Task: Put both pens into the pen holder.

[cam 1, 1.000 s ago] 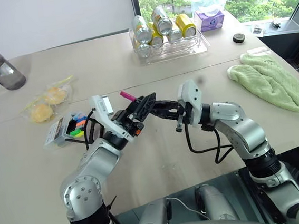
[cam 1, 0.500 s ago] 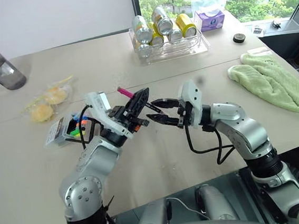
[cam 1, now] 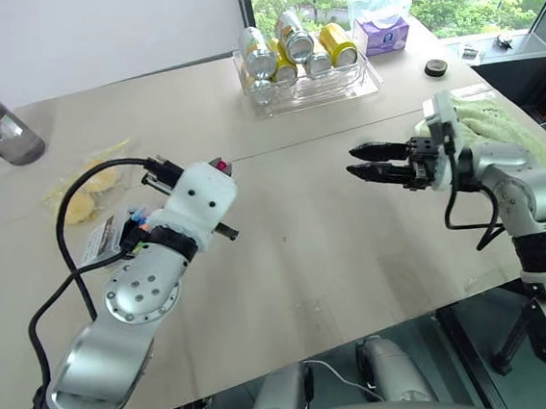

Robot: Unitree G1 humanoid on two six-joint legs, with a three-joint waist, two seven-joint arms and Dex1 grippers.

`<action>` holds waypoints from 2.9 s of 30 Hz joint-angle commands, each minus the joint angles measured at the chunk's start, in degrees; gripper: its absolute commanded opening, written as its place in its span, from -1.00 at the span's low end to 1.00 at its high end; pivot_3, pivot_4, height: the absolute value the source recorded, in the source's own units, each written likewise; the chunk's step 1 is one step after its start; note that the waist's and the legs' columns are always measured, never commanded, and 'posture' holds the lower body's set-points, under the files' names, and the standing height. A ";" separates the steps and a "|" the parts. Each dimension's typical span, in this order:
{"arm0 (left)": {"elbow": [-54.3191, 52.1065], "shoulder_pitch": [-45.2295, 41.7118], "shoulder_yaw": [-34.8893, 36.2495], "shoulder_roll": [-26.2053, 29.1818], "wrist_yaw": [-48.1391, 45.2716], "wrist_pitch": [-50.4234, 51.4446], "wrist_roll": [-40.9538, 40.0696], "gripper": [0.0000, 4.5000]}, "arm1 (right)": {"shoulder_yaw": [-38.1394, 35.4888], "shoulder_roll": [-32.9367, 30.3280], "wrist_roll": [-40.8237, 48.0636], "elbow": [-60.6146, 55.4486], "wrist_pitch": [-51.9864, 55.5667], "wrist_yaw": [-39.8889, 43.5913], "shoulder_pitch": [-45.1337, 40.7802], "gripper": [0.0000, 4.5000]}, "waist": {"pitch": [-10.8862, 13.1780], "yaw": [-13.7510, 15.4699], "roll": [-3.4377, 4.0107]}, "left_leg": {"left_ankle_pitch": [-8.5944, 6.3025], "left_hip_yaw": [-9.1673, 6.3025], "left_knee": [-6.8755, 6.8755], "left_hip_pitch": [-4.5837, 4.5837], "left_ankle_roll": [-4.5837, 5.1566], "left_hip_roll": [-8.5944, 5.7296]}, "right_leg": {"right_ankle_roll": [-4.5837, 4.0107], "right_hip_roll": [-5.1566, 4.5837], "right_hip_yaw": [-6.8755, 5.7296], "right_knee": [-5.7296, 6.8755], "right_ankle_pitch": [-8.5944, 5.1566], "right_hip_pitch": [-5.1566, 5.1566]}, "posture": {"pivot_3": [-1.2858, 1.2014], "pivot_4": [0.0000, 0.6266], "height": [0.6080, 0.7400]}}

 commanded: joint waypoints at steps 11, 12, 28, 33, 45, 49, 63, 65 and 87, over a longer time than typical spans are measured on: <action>-6.04 3.64 -0.21 2.39 -1.55 9.75 19.99 -1.00 | -2.59 1.04 6.41 4.45 1.62 6.08 -6.84 -0.19 | 0.02 0.14 -0.03 | -0.01 -0.08 0.02 -0.11 0.02 0.00 | 0.00 -0.04 0.00 -0.01 0.00 -0.05 | 0.03 -0.52 0.99; -5.98 4.12 0.08 1.41 -1.71 10.13 20.22 -1.00 | -2.72 1.21 6.47 4.35 1.47 5.91 -6.92 -0.19 | 0.02 0.14 -0.03 | -0.01 -0.08 0.01 -0.15 0.02 0.00 | 0.00 -0.04 0.00 -0.01 0.00 -0.10 | 0.03 -0.52 0.99; -4.49 7.90 1.01 -2.78 -4.93 7.96 27.44 -1.00 | -2.05 1.58 5.38 4.03 -0.15 4.96 -6.33 -0.19 | 0.02 0.10 -0.04 | -0.01 -0.13 0.04 -0.24 0.01 0.00 | 0.00 -0.08 0.01 0.00 0.00 -0.16 | 0.03 -0.52 0.99; -4.53 9.88 2.96 -3.95 -6.12 8.49 29.13 -1.00 | -1.74 1.51 4.53 4.60 -1.03 5.13 -6.53 -0.19 | 0.02 0.13 -0.04 | -0.01 -0.13 0.05 -0.24 0.02 0.00 | 0.00 -0.08 0.01 0.00 0.00 -0.16 | 0.03 -0.52 0.99; -1.72 12.68 6.67 -8.10 -8.79 4.70 29.31 -0.03 | -1.87 1.16 4.32 4.24 -1.01 5.26 -6.15 -0.17 | 0.02 0.16 -0.04 | -0.01 -0.15 0.05 -0.24 0.01 0.00 | 0.00 -0.09 0.00 0.01 0.00 -0.16 | 0.03 -0.52 0.99; -0.72 12.98 7.63 -8.55 -9.22 3.53 29.95 0.74 | -1.98 1.12 4.29 4.13 -1.12 5.11 -6.00 -0.17 | 0.02 0.16 -0.04 | -0.01 -0.14 0.06 -0.25 0.01 0.00 | 0.00 -0.09 0.01 0.01 0.00 -0.16 | 0.03 -0.52 0.99; 0.09 12.93 8.41 -10.15 -11.16 1.31 31.88 0.99 | -2.56 0.99 4.90 3.63 -0.91 5.03 -5.09 -0.17 | 0.01 0.16 -0.03 | -0.01 -0.15 0.06 -0.24 0.01 0.00 | 0.00 -0.10 0.00 0.02 0.00 -0.16 | 0.03 -0.52 0.99; 0.21 12.78 8.33 -10.30 -11.31 1.25 32.32 0.99 | -2.62 0.90 5.00 3.58 -0.81 5.08 -4.99 -0.17 | 0.01 0.15 -0.03 | -0.01 -0.14 0.06 -0.24 0.01 0.00 | 0.00 -0.10 0.01 0.02 0.00 -0.16 | 0.03 -0.52 0.99; 11.81 23.87 10.26 -32.09 -28.74 -20.06 -7.18 0.99 | -2.72 -4.93 -12.98 7.16 -26.63 -0.68 19.05 -0.17 | -0.09 0.08 0.02 | 0.01 -0.05 0.17 -0.08 -0.02 0.02 | -0.01 -0.07 0.06 0.17 0.00 -0.07 | 0.03 -0.52 0.99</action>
